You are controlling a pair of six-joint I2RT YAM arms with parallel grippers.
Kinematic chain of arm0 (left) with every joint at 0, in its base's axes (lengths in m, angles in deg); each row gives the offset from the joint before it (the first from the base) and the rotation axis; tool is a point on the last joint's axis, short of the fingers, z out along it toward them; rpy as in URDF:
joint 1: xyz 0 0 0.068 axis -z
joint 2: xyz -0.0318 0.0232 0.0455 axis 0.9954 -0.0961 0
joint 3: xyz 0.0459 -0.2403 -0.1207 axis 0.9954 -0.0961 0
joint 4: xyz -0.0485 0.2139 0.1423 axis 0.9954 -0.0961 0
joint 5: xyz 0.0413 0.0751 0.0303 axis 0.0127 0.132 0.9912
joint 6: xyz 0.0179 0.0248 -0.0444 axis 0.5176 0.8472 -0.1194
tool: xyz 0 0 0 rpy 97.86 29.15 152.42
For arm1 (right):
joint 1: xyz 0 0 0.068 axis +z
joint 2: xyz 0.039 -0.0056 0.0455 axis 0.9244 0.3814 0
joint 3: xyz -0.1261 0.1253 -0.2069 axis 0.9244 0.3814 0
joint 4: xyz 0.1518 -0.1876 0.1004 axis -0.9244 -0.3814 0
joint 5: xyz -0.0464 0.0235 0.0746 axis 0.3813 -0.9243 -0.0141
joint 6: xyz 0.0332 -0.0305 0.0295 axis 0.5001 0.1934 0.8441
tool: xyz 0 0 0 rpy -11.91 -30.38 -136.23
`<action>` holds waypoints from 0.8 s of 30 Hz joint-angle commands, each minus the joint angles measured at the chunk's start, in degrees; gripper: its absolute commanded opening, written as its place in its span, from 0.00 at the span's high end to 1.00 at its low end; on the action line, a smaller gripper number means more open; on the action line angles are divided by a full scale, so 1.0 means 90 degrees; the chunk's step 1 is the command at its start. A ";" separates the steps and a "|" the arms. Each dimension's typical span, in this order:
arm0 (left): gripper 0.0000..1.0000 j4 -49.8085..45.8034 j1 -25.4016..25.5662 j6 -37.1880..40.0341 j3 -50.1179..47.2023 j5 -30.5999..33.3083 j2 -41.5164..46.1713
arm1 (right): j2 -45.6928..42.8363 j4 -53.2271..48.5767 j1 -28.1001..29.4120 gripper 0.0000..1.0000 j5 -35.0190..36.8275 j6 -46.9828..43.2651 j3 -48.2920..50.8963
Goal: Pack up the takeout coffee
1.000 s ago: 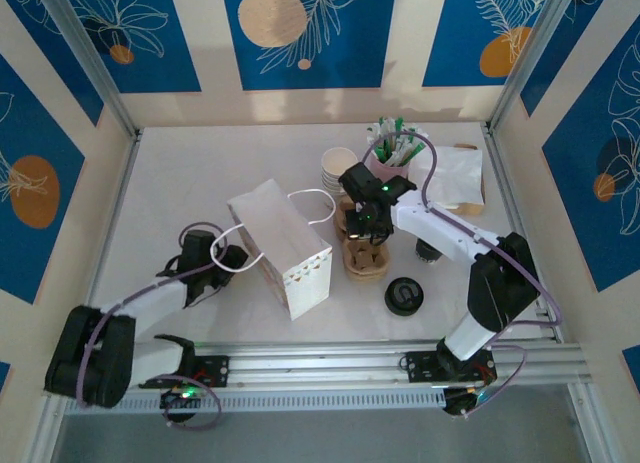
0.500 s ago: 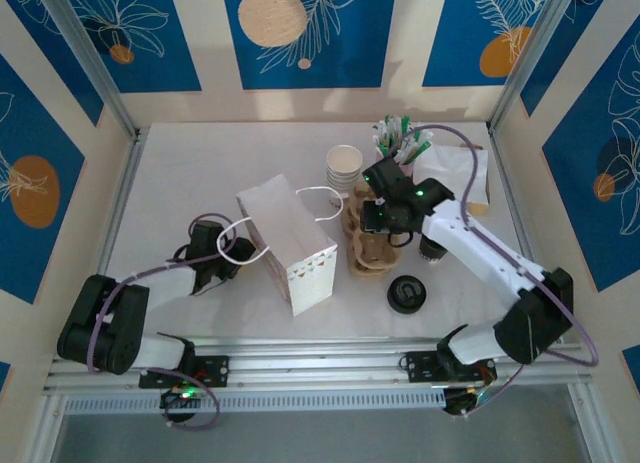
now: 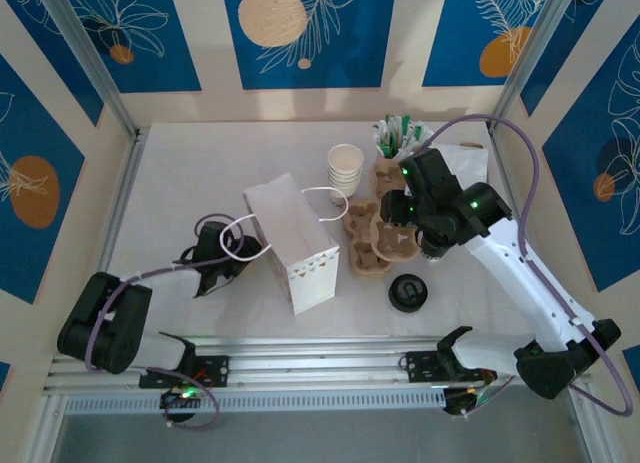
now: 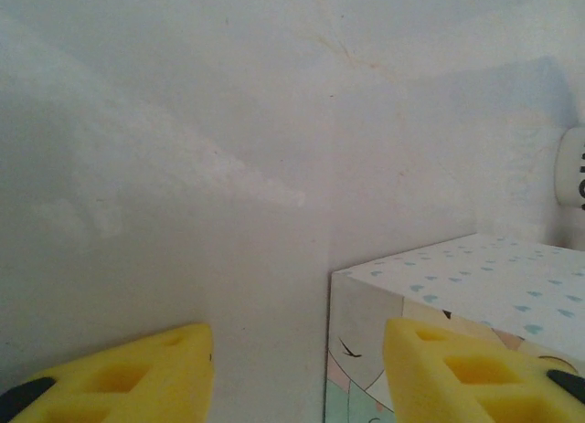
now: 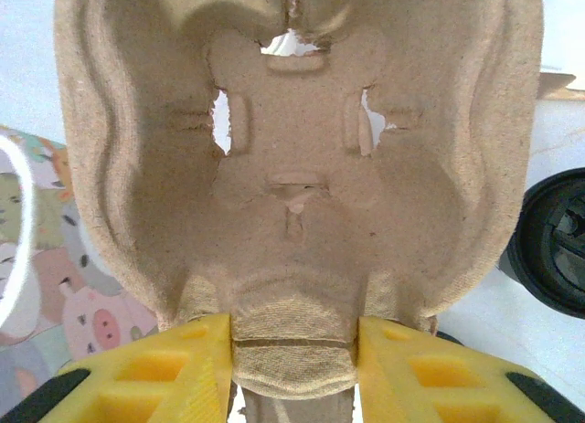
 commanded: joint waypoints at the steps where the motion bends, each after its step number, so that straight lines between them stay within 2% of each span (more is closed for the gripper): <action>1: 0.48 0.1133 0.0361 -0.0077 -0.0113 -0.0881 -0.0103 | -0.0153 -0.0174 0.0247 0.61 -0.0060 0.0004 -0.0410; 10: 0.54 -0.2140 -0.0030 0.0613 0.0361 0.0426 0.2152 | -0.0242 -0.0223 0.0757 0.61 0.0119 0.0014 -0.0849; 13: 0.58 -0.2581 -0.0251 0.0698 0.0530 0.0638 0.2369 | -0.0244 -0.0194 0.0861 0.61 0.0159 -0.0015 -0.0967; 15: 0.60 -0.2493 -0.0543 0.0638 0.0582 0.0450 0.2201 | -0.0242 -0.0165 0.0923 0.61 0.0131 -0.0049 -0.1060; 18: 0.61 -0.1885 -0.0836 0.0503 0.0759 -0.0274 0.1645 | -0.0223 -0.0116 0.1074 0.61 0.0153 -0.0122 -0.1246; 22: 0.57 -0.0636 -0.0822 0.0114 0.0959 -0.1154 0.0813 | -0.0174 -0.0106 0.1286 0.61 0.0275 -0.0200 -0.1560; 24: 0.56 -0.0140 -0.0725 -0.0100 0.1001 -0.1323 0.0524 | -0.0146 -0.0061 0.1400 0.61 0.0277 -0.0239 -0.1663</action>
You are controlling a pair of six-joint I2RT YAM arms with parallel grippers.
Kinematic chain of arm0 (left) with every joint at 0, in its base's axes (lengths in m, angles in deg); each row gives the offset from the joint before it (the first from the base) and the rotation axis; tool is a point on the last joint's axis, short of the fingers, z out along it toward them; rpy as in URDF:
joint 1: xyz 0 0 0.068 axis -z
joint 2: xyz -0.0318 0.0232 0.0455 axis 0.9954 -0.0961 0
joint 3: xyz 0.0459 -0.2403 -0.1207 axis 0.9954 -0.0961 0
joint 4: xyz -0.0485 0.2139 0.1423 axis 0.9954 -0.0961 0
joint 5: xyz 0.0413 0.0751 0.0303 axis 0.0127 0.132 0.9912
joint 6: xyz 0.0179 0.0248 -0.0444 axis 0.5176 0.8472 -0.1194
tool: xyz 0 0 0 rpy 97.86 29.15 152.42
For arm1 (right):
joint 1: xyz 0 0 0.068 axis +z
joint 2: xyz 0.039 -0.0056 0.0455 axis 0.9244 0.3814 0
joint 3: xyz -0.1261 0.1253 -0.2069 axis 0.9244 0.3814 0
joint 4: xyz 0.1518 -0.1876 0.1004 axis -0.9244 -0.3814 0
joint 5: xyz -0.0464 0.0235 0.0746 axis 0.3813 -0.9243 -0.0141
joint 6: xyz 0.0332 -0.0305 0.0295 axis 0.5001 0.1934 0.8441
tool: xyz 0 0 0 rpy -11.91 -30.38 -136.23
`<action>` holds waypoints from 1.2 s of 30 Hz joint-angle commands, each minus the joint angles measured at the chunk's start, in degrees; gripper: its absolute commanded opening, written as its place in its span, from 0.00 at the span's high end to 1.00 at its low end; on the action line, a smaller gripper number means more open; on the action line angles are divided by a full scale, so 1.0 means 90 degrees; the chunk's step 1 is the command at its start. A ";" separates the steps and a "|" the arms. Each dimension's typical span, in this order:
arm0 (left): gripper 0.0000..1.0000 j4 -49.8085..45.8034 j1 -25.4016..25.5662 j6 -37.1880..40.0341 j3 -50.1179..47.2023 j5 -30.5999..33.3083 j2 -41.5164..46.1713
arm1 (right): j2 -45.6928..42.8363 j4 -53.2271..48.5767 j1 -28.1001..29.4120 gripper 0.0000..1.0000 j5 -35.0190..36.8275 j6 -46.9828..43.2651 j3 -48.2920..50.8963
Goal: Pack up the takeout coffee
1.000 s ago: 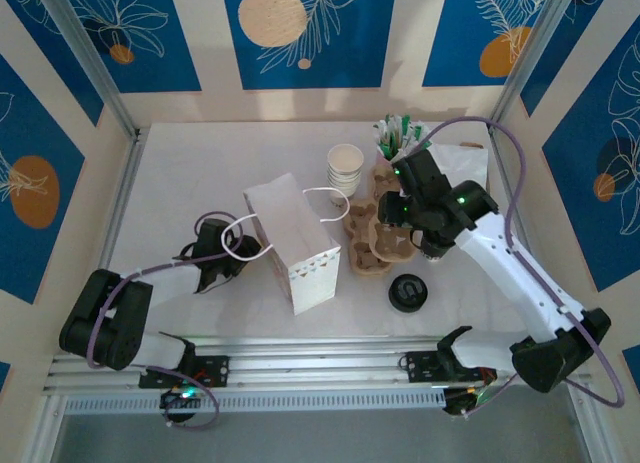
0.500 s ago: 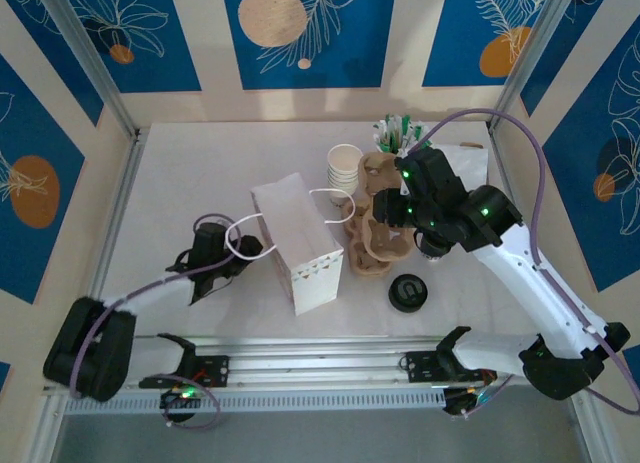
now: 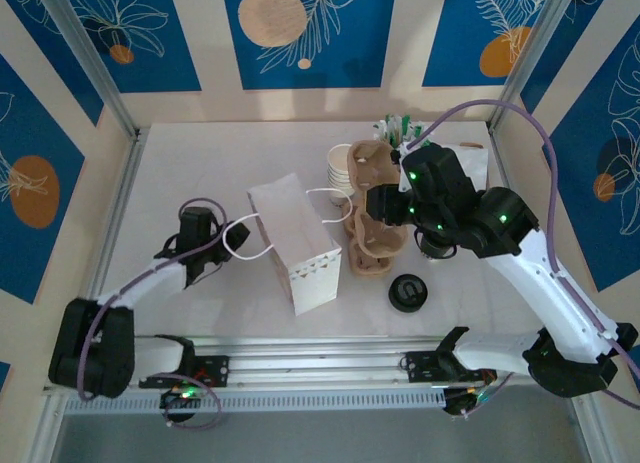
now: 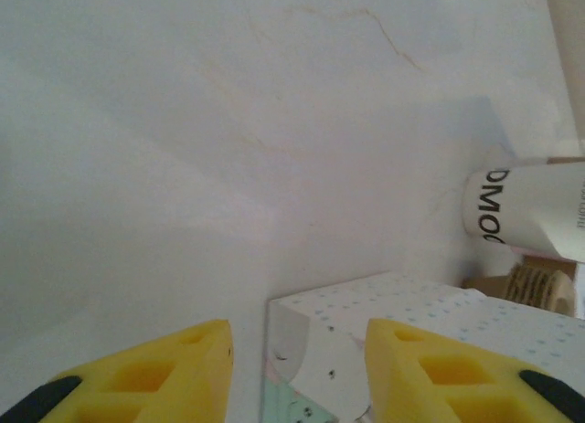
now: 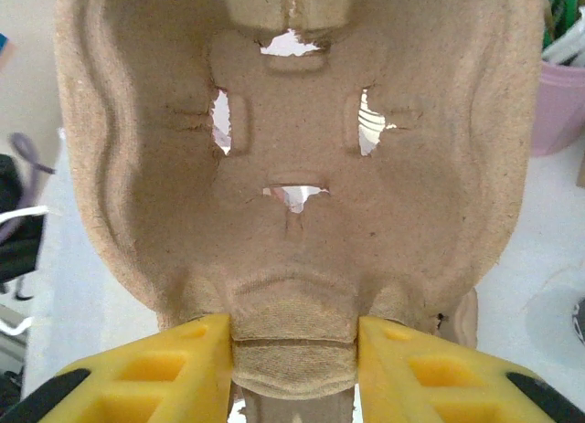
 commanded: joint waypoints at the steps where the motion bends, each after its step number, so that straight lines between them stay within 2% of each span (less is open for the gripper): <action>1: 0.56 0.1133 0.0146 -0.0367 0.0265 -0.0672 -0.0341 | 0.0009 0.0095 0.0205 0.61 0.0142 -0.0172 -0.0318; 10: 0.56 0.1791 0.0973 -0.0681 0.0414 -0.0431 -0.1073 | 0.0535 0.0228 0.1000 0.61 0.0337 -0.0392 -0.0872; 15: 0.55 0.2167 0.1212 -0.0969 0.0060 -0.0288 -0.1113 | 0.1031 -0.0038 0.1324 0.61 0.0753 -0.0029 -0.1313; 22: 0.55 0.1878 0.1496 -0.1258 -0.0759 0.0242 -0.0282 | 0.1750 -0.0285 0.1613 0.61 0.1104 0.0402 -0.1893; 27: 0.56 0.1170 0.1860 -0.1280 -0.1070 0.0684 0.0657 | 0.2196 -0.0290 0.1807 0.61 0.1212 0.0440 -0.2270; 32: 0.59 0.1066 0.2489 -0.1726 -0.1613 0.1312 0.1405 | 0.2706 -0.0560 0.1992 0.61 0.1558 0.0519 -0.2754; 36: 0.60 0.1095 0.3096 -0.1873 -0.1715 0.1668 0.1516 | 0.2938 -0.0780 0.1987 0.61 0.1708 0.0615 -0.2872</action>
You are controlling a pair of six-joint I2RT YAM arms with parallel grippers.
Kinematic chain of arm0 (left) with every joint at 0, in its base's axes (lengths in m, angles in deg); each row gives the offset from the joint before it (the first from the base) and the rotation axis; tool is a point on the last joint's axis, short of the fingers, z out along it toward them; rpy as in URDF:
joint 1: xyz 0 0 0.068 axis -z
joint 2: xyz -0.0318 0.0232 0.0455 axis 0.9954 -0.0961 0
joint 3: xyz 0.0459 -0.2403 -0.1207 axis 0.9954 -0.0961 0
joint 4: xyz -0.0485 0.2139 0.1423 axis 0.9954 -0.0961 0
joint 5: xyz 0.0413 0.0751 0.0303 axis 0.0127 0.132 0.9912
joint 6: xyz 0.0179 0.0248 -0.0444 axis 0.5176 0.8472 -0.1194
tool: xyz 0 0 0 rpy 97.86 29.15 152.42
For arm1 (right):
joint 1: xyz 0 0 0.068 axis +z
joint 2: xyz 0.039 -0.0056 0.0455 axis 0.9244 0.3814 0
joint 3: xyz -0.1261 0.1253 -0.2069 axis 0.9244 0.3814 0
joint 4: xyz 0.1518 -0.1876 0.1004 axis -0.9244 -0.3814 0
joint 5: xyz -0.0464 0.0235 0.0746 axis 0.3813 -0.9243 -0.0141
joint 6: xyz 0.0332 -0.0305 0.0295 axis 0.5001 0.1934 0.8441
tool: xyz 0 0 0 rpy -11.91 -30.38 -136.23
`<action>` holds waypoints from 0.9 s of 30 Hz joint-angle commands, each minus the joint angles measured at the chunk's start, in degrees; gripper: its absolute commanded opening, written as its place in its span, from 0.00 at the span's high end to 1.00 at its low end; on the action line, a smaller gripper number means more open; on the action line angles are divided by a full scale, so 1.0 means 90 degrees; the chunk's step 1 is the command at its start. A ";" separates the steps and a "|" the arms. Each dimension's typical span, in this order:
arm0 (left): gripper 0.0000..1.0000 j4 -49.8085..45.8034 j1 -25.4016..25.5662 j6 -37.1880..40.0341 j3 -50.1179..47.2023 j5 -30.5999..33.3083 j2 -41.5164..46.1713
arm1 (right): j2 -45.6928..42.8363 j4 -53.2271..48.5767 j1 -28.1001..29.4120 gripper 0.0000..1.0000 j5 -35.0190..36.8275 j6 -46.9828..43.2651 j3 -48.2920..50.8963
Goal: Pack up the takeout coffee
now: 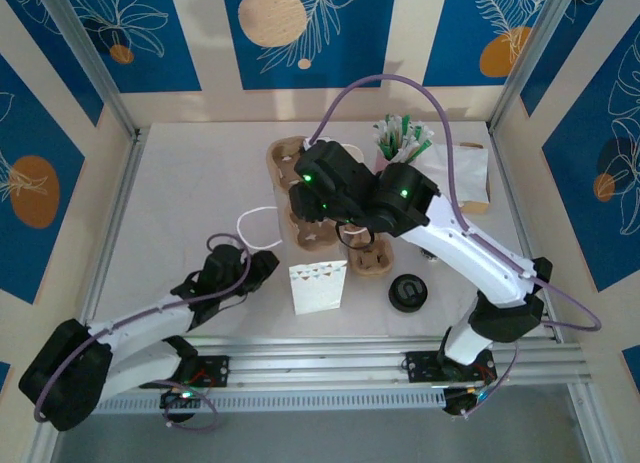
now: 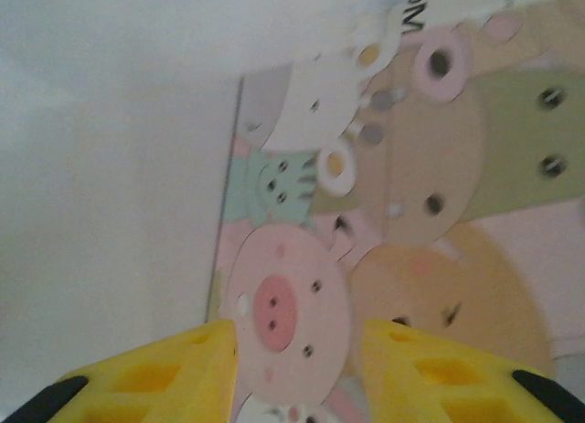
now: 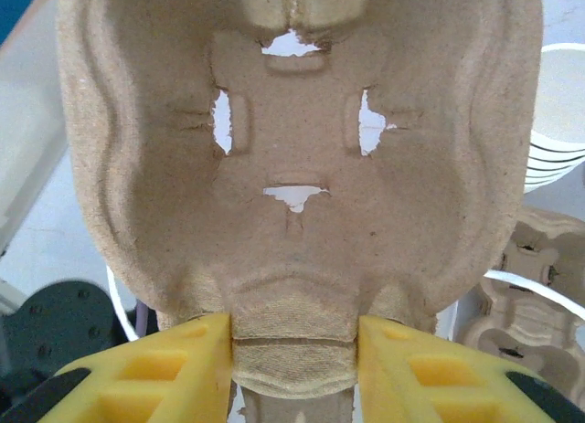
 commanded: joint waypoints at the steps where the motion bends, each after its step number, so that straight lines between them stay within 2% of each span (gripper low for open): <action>1: 0.60 -0.0068 0.0433 -0.0230 -0.0070 0.0482 0.0010 | 0.0127 -0.0337 0.0022 0.61 0.0353 0.0222 -0.0209; 14: 0.60 0.1250 0.1985 -0.0778 0.0118 0.1321 -0.0864 | 0.0168 -0.0335 -0.0254 0.61 0.0215 0.0120 0.0273; 20: 0.59 0.1969 0.2118 -0.0827 0.0100 0.1293 -0.1382 | 0.0064 -0.0192 -0.0288 0.62 0.0021 -0.0280 0.0458; 27: 0.57 0.0743 0.2118 -0.0373 0.0214 0.1346 -0.0776 | -0.0223 0.0057 -0.0298 0.62 -0.0222 -0.0622 0.1039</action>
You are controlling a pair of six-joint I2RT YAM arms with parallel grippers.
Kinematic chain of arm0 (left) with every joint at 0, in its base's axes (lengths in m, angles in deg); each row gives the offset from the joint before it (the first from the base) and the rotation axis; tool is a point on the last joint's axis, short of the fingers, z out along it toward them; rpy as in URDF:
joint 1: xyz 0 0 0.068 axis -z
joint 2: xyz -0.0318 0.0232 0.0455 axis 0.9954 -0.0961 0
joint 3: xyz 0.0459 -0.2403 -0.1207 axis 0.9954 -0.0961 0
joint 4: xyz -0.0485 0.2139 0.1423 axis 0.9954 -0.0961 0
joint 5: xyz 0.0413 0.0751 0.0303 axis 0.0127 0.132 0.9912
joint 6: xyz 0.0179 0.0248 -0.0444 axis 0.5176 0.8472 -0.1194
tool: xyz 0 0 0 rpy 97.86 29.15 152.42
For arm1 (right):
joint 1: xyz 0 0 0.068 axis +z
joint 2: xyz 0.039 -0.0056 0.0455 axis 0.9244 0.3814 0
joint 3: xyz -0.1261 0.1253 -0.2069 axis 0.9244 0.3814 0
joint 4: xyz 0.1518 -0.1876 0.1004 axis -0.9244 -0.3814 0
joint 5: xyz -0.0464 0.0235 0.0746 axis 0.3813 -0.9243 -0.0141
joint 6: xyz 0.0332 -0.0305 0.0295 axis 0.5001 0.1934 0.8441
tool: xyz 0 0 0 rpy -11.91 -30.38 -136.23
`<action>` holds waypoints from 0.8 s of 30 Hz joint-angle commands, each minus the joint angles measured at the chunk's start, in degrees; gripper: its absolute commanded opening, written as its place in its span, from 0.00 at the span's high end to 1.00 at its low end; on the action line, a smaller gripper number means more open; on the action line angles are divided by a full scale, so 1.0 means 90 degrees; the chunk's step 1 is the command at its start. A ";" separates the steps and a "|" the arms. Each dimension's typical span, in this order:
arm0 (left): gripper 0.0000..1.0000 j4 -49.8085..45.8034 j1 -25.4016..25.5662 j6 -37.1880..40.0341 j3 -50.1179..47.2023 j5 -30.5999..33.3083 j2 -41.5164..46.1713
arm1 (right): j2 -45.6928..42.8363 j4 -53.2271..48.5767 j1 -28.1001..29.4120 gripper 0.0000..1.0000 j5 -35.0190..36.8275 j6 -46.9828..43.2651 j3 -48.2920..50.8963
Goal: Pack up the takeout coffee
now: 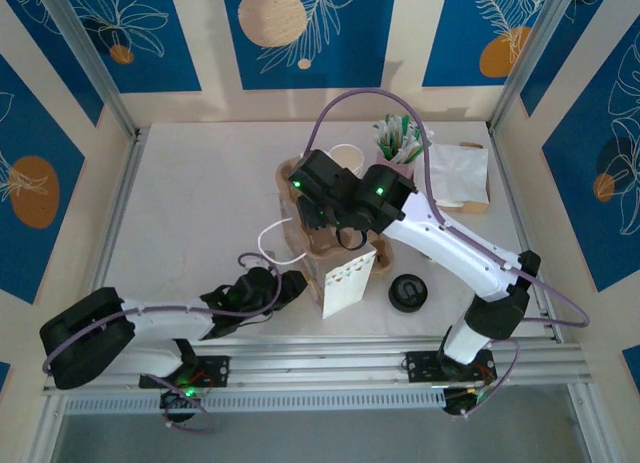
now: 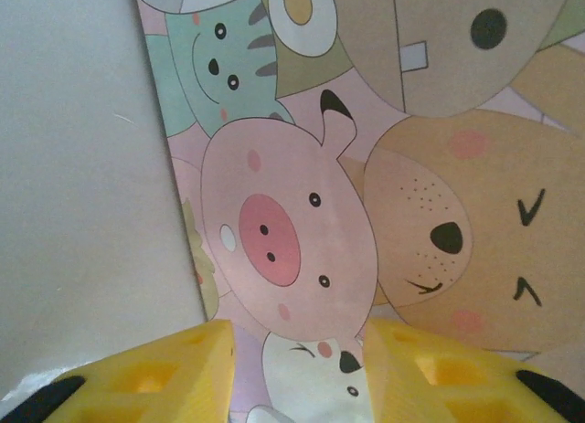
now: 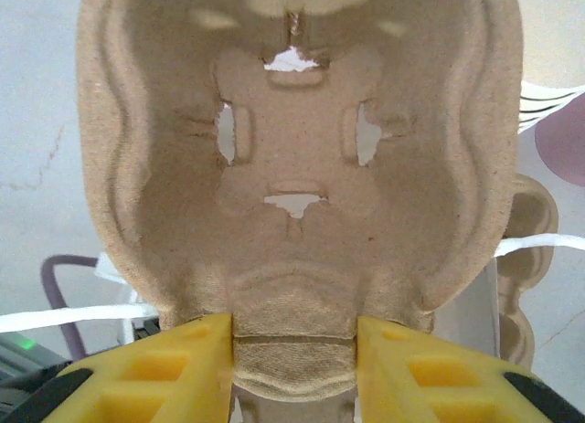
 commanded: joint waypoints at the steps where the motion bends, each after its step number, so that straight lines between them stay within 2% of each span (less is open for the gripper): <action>1: 0.56 -0.0776 0.0064 0.0268 0.0170 0.0326 0.0534 | -0.0280 0.0136 -0.0014 0.62 -0.0153 -0.0233 0.0141; 6: 0.50 -0.2087 0.0054 0.0260 0.0131 0.0838 0.1472 | -0.0299 0.0033 -0.0005 0.62 -0.0067 -0.0198 0.0210; 13: 0.46 -0.3635 0.0054 0.0548 0.0275 0.1354 0.2606 | -0.0528 0.0266 -0.0053 0.62 0.0010 -0.0106 0.0383; 18: 0.41 -0.5332 0.0045 0.0855 0.0710 0.1934 0.3402 | -0.0727 0.0483 -0.0059 0.62 -0.0038 -0.0194 0.0604; 24: 0.34 -0.6625 0.0044 0.1612 0.1460 0.2567 0.4092 | -0.0998 0.0701 -0.0101 0.62 -0.0100 -0.0331 0.1049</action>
